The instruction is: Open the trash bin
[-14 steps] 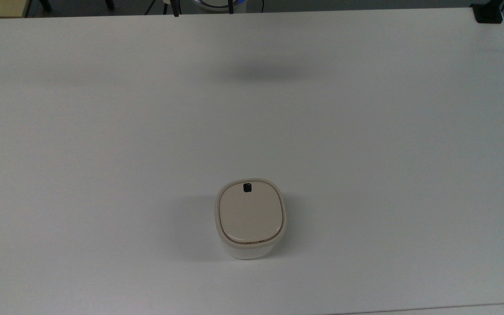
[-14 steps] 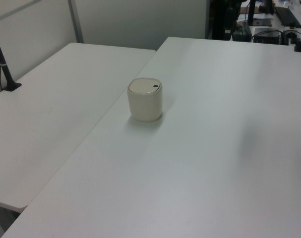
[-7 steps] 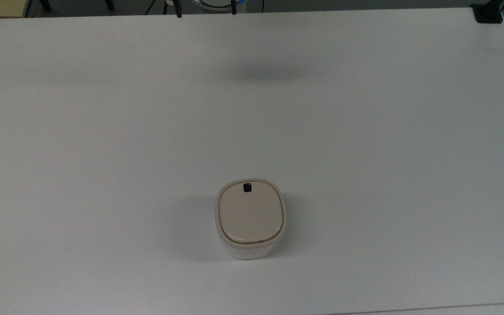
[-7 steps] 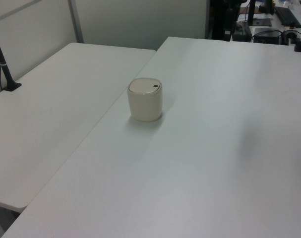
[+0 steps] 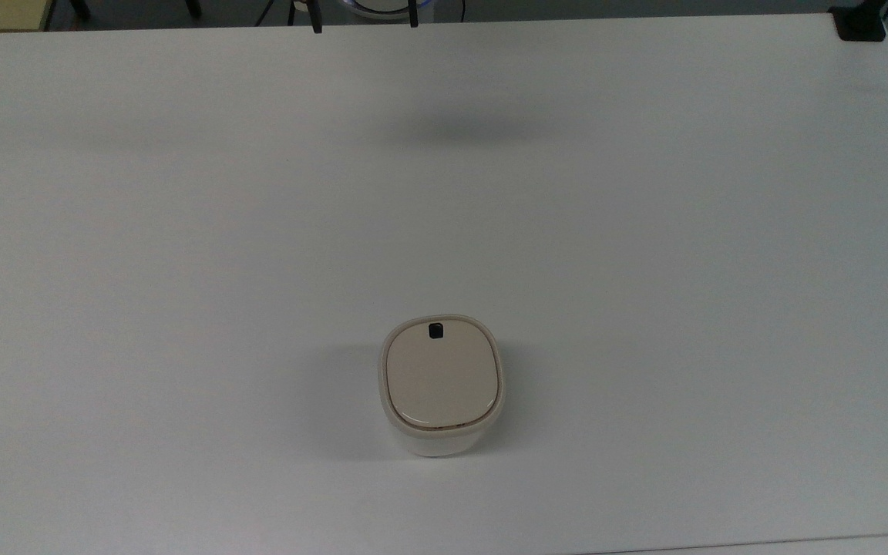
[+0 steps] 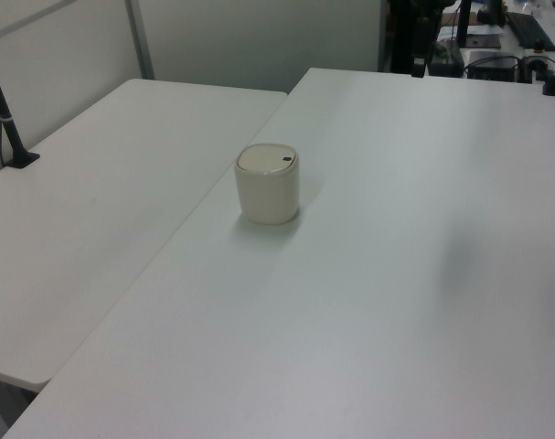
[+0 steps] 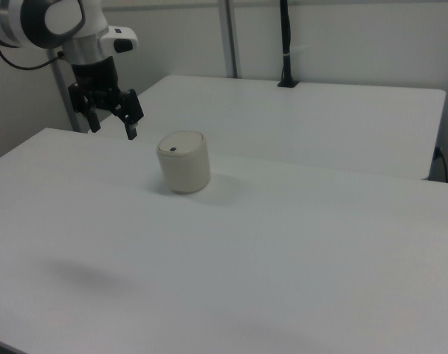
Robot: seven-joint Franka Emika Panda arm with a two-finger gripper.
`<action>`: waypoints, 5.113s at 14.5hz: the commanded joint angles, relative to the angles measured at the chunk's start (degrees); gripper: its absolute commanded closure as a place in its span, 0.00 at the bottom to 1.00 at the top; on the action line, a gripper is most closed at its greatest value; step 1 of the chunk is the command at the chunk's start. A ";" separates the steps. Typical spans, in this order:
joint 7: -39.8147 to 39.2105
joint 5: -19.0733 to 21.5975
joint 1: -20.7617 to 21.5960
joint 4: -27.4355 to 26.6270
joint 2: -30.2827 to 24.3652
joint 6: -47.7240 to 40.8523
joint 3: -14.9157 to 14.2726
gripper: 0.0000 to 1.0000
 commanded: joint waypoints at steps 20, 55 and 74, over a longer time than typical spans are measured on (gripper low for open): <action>11.43 -5.71 4.92 0.97 14.54 32.25 0.35 1.00; 43.18 -23.84 6.60 3.96 28.72 54.70 -0.18 1.00; 23.97 -1.76 3.17 1.42 1.48 2.32 -0.09 0.00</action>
